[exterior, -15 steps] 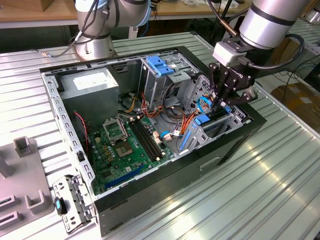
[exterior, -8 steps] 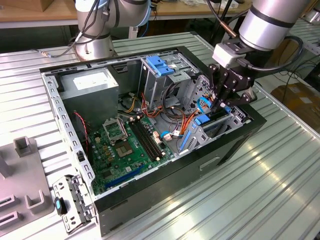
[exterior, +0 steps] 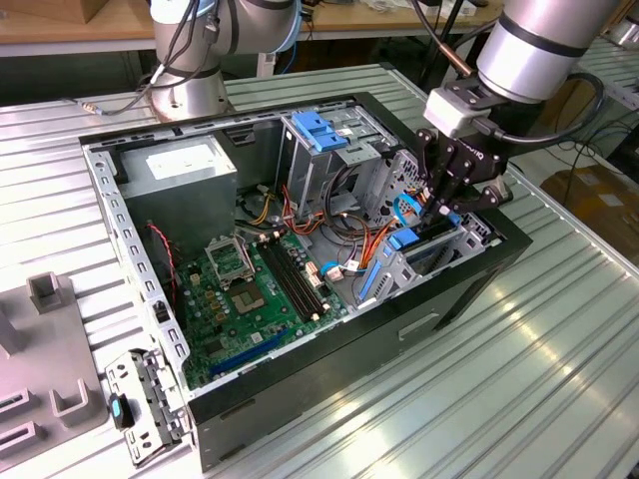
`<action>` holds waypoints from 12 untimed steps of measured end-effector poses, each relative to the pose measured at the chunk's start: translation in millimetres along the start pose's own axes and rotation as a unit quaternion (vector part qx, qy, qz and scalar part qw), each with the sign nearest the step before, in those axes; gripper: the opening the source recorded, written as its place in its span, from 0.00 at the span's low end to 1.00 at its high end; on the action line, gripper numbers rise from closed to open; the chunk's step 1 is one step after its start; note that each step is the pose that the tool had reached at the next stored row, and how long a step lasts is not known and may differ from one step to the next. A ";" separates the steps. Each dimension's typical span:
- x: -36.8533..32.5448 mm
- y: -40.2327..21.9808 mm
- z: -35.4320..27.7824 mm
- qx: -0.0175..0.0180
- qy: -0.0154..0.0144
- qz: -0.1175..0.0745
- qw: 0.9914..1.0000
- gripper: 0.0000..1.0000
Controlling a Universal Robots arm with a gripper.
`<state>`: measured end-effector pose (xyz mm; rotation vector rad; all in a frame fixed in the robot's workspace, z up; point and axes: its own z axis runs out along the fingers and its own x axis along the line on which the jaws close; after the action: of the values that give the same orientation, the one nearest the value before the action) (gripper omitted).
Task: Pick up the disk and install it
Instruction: 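Insert the second disk wire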
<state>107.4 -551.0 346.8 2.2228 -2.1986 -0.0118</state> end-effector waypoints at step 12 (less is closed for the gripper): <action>2.7 -0.4 8.3 0.000 -0.007 0.000 1.000 0.16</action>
<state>107.8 -553.8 338.5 2.2300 -2.2055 -0.0276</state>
